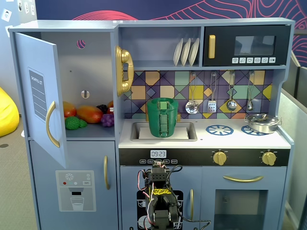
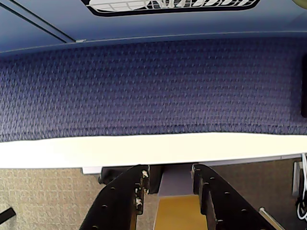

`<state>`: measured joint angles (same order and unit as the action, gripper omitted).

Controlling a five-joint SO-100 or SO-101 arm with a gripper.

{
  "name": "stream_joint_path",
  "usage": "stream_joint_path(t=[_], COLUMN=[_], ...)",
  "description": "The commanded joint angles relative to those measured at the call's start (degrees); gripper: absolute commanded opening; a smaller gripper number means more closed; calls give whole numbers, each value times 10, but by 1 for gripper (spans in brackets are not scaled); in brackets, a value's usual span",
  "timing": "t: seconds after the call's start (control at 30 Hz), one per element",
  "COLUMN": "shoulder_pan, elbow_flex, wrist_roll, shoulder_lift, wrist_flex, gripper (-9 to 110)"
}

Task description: Take off the lid from the green recipient and place it on the counter

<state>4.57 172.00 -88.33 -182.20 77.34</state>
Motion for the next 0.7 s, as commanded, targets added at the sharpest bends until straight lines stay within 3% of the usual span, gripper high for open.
stream_joint_path(t=[0.0,0.4,0.67], shoulder_pan=[-79,-78,-111], elbow_flex=[-2,-3,-62], wrist_roll=[-5,-20,-12], shoulder_lift=[0,0,2], wrist_flex=[105,99,-101], gripper=[0,0,11])
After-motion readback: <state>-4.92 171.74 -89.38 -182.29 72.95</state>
